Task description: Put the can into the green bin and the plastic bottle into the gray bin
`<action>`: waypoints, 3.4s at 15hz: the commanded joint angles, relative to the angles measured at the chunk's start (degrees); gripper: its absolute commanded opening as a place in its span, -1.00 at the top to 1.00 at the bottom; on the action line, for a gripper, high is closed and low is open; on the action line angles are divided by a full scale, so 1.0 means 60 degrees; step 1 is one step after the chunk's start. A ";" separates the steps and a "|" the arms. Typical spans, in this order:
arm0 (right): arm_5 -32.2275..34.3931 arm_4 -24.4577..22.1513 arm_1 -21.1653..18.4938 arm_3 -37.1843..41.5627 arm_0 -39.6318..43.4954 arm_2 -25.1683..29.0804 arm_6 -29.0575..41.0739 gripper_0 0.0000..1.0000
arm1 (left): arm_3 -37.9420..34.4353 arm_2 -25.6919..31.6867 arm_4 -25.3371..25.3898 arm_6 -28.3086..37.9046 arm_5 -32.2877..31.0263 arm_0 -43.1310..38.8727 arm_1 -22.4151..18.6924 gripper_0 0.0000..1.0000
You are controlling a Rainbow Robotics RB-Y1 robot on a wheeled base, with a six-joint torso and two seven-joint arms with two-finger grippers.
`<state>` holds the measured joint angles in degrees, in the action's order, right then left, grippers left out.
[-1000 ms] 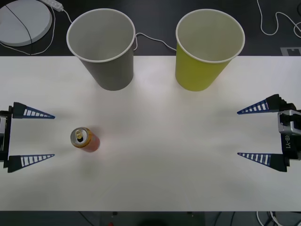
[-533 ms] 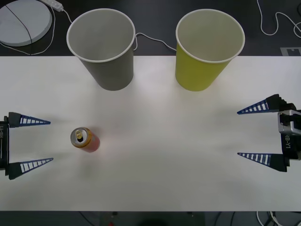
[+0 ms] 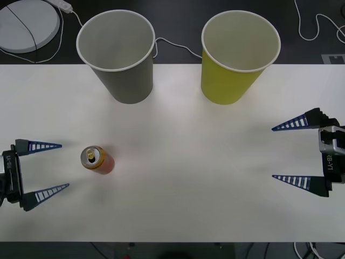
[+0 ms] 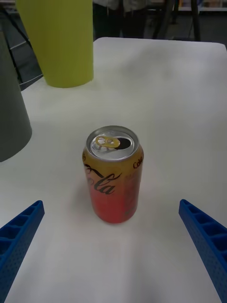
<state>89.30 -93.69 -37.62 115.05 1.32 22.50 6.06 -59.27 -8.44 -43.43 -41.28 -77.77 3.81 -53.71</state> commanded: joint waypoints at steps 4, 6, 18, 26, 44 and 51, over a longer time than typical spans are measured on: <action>0.0000 0.0000 0.0000 0.0000 0.0000 0.0000 0.0000 -1.00 | 0.1368 -0.0131 0.0002 -0.0811 -0.0295 0.0580 0.0793 -1.00; 0.0000 0.0000 0.0000 0.0000 0.0000 0.0000 0.0000 -1.00 | 0.1808 -0.0380 0.0105 -0.1001 -0.0295 0.0829 0.0969 -1.00; 0.0000 0.0000 0.0000 0.0000 0.0000 0.0000 0.0000 -1.00 | 0.2672 -0.0761 0.0178 -0.1573 -0.0061 0.1562 0.2097 -1.00; 0.0000 0.0000 0.0000 0.0000 0.0000 0.0000 0.0000 -1.00 | 0.2672 -0.0761 -0.0188 -0.1514 0.0349 0.1928 0.2683 -1.00; 0.0000 0.0000 0.0000 0.0000 0.0000 0.0000 0.0000 -1.00 | 0.2657 -0.0761 -0.0335 -0.1250 0.0657 0.2089 0.2888 1.00; 0.0000 0.0000 0.0000 0.0000 0.0000 0.0000 0.0000 -1.00 | 0.1690 -0.0776 -0.0789 -0.0064 0.0672 0.2060 0.1760 1.00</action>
<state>89.30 -93.69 -37.62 115.05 1.32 22.50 6.06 -47.81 -13.09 -47.40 -43.46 -73.77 16.29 -41.94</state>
